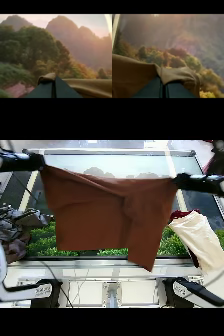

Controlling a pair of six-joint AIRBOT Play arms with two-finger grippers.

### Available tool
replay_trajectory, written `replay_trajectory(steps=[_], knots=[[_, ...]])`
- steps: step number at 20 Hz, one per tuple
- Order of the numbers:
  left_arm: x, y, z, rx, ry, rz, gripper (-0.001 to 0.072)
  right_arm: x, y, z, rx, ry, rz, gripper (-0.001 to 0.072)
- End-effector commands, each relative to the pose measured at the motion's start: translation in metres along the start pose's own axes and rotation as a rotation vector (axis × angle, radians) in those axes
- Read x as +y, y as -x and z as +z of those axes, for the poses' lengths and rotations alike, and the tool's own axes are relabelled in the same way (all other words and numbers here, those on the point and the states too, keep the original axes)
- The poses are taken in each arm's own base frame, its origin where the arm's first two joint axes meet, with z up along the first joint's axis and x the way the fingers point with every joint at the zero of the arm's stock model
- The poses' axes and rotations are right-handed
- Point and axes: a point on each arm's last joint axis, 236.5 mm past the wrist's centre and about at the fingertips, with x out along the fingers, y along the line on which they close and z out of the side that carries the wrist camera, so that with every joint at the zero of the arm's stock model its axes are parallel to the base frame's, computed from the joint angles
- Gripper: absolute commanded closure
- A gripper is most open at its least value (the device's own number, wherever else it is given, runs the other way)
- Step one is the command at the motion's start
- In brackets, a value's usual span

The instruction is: Fold the shirts.

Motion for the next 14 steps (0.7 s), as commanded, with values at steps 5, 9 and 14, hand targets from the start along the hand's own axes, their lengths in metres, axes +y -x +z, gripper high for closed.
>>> replay_trajectory(steps=[5,9,14], knots=[[0.020,-0.172,-0.048,-0.037,0.292,-0.002,0.0669,-0.092,-0.143,-0.010,-0.175,-0.406,-0.073,0.0590],[0.011,-0.148,0.028,-0.274,0.430,-0.094,0.0204,-0.103,-0.120,0.040,-0.343,-0.402,-0.101,0.0355],[0.008,-0.038,0.102,-0.362,0.227,-0.106,0.0206,-0.103,-0.036,0.055,-0.276,-0.148,-0.161,0.0361]])
